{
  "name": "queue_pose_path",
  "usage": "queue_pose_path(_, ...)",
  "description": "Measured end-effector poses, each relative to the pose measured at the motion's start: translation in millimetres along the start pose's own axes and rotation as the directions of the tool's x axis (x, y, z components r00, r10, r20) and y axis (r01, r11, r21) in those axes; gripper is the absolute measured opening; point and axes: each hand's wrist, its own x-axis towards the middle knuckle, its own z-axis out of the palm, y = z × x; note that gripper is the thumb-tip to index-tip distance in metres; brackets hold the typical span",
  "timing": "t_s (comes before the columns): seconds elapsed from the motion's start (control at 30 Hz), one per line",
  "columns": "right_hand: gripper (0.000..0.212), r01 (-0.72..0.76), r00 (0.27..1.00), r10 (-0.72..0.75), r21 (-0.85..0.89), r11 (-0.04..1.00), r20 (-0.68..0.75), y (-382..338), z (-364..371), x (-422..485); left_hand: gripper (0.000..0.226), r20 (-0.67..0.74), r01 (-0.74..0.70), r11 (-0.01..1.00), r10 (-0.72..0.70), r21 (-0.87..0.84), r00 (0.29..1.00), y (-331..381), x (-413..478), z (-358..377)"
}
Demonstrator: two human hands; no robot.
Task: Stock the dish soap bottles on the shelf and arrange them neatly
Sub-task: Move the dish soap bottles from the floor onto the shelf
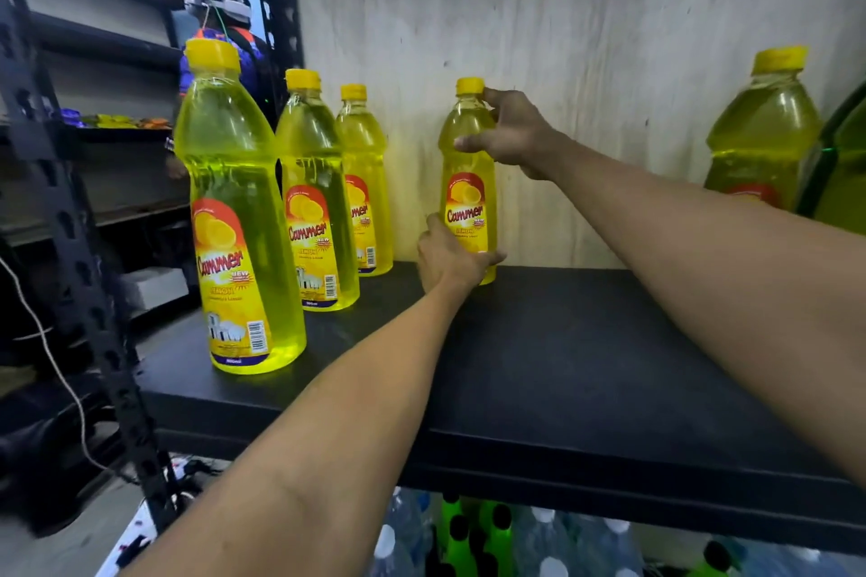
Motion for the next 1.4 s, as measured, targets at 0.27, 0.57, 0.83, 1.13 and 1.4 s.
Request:
queue_pose_path(0.27,0.072,-0.006,0.999,0.012,-0.109,0.994,0.051,-9.0,0.4,-26.2,0.106,0.092,0.071,0.997,-0.075,0.04,0.993,3.2,-9.4,-8.0)
queue_pose_path(0.57,0.033,0.029,0.983,-0.073,-0.248,0.968,-0.168,-80.3,-126.8,-158.7,0.04,0.076,-0.319,0.919,0.344,-0.23,0.936,72.9,-108.4,-33.4)
queue_pose_path(0.83,0.022,-0.14,0.832,-0.135,-0.439,0.887,-0.538,-78.7,-267.6,-251.0,0.029,0.268,-0.204,0.813,0.4,-0.546,0.876,159.2,-235.1,-20.3)
queue_pose_path(1.13,0.075,-0.493,0.714,0.283,-0.174,0.852,-0.64,-32.2,-340.1,-282.9,0.049,0.331,-0.274,0.775,0.521,-0.57,0.786,215.7,-337.2,20.8)
queue_pose_path(1.4,0.08,-0.473,0.77,0.338,-0.128,0.872,-0.541,-35.2,-343.9,-299.4,0.086,0.373,-0.214,0.858,0.411,-0.468,0.832,232.9,-368.6,33.3)
